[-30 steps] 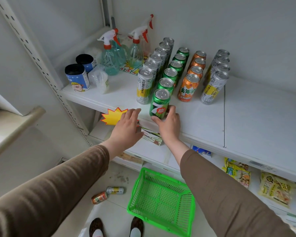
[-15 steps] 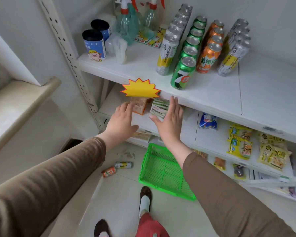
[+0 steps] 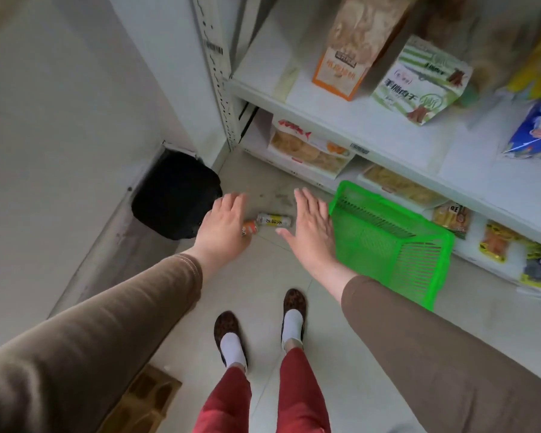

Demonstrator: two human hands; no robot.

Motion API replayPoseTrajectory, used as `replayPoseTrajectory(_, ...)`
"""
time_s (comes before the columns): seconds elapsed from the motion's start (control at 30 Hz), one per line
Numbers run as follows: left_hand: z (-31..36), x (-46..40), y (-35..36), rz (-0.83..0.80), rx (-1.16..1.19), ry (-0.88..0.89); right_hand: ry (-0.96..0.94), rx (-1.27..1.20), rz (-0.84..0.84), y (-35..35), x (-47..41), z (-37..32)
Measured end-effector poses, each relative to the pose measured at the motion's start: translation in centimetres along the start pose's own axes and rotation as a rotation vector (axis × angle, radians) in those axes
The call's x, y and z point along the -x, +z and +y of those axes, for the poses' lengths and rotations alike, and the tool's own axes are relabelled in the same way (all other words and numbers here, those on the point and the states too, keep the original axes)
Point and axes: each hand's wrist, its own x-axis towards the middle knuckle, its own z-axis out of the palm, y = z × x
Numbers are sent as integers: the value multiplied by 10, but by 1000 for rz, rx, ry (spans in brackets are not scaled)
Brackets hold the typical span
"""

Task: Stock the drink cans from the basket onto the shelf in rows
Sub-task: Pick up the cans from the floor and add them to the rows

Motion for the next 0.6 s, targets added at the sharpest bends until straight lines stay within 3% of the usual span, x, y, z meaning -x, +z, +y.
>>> replayPoseTrajectory(0.27, -58, -70, 181, -125, 47, -70, 0, 57, -244, 204, -63, 74)
replayPoseTrajectory(0.6, -121, -144, 330, -100, 55, -50, 85, 171, -310, 381, -176, 139)
